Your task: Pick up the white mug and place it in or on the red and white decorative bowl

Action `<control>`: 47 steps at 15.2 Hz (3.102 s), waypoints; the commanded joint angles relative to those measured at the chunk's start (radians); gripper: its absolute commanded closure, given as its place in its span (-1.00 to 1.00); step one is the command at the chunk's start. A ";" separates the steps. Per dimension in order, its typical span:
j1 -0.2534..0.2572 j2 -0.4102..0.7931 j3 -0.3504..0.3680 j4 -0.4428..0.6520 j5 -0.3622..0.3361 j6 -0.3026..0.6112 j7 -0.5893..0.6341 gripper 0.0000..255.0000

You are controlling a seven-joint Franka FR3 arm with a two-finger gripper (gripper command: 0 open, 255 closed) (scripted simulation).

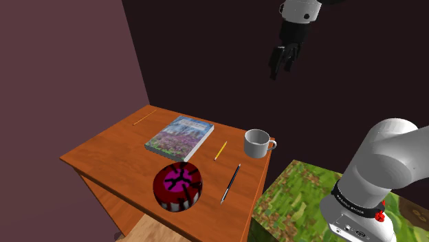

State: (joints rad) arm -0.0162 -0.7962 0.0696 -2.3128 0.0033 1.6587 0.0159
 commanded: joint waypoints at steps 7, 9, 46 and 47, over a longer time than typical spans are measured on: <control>0.015 0.026 0.069 -0.156 0.037 0.151 0.083 -1.00; 0.021 0.046 0.094 -0.201 0.050 0.205 0.111 -1.00; 0.035 0.362 0.268 -0.419 0.102 0.679 0.293 1.00; 0.036 0.351 0.265 -0.412 0.103 0.661 0.291 1.00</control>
State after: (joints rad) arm 0.0194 -0.4412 0.3354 -2.7294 0.1060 2.3283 0.3064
